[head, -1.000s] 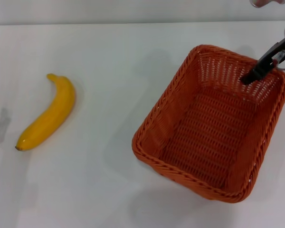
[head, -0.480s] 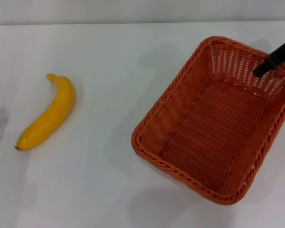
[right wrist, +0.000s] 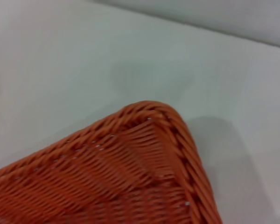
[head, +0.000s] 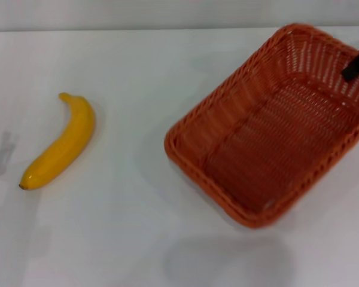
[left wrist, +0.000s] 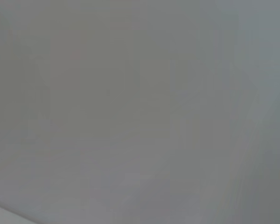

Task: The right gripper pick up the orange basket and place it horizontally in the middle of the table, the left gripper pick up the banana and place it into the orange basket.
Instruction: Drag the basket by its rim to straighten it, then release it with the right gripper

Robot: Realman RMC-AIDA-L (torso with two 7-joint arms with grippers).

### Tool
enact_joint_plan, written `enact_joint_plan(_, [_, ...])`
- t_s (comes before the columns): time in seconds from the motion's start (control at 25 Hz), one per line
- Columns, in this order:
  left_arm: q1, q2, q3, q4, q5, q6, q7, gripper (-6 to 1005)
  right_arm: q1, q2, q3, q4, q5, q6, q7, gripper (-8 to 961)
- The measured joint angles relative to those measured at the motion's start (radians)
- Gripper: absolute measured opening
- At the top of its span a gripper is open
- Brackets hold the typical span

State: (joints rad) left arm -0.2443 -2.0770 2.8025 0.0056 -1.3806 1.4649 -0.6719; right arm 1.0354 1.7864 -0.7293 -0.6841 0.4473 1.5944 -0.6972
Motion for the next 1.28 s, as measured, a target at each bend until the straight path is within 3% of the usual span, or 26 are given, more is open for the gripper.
enact_joint_plan(0.24, [-0.005,0.000,0.000,0.000,0.000,0.003,0.000,856,-0.005,-0.029,0.104,0.010,0.040,0.041,0.082,168])
enact_joint_plan(0.48, [-0.022,0.000,0.000,-0.012,-0.006,0.003,0.000,856,-0.040,-0.018,0.239,0.012,0.078,0.036,0.177,170])
enact_joint_plan(0.72, [-0.042,0.002,0.000,-0.022,-0.010,0.003,-0.001,856,-0.121,0.029,0.240,-0.013,0.221,-0.030,0.222,176])
enact_joint_plan(0.96, [-0.045,0.003,0.000,-0.022,-0.011,0.003,-0.001,856,-0.163,0.068,0.233,-0.037,0.259,-0.052,0.216,183])
enact_joint_plan(1.2, [-0.044,0.004,0.000,-0.024,-0.016,0.003,-0.001,856,-0.218,0.131,0.233,-0.059,0.293,-0.059,0.143,189])
enact_joint_plan(1.28, [-0.044,0.005,0.000,-0.024,-0.020,0.003,-0.001,856,-0.224,0.138,0.234,-0.057,0.297,-0.063,0.139,248])
